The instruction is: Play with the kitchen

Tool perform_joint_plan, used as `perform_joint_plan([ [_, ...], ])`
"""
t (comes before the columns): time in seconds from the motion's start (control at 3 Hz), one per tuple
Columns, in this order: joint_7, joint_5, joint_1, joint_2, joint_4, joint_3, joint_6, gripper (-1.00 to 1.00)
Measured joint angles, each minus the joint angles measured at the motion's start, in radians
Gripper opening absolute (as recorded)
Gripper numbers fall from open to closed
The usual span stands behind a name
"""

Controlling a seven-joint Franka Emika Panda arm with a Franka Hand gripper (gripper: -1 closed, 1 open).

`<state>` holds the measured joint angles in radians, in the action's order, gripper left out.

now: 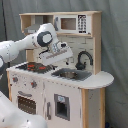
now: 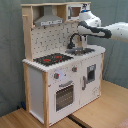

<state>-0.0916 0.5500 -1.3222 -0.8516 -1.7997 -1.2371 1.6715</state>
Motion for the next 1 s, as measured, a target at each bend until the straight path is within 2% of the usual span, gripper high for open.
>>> perform_joint_plan([
  [0.33, -0.028, 0.000, -0.066, 0.007, 0.013, -0.073, 0.001, 1.00],
  [0.67, -0.027, 0.000, -0.145, 0.007, 0.055, -0.125, 0.003, 1.00],
  [1.0, 0.000, 0.003, -0.200, 0.007, 0.070, -0.199, 0.045, 1.00],
])
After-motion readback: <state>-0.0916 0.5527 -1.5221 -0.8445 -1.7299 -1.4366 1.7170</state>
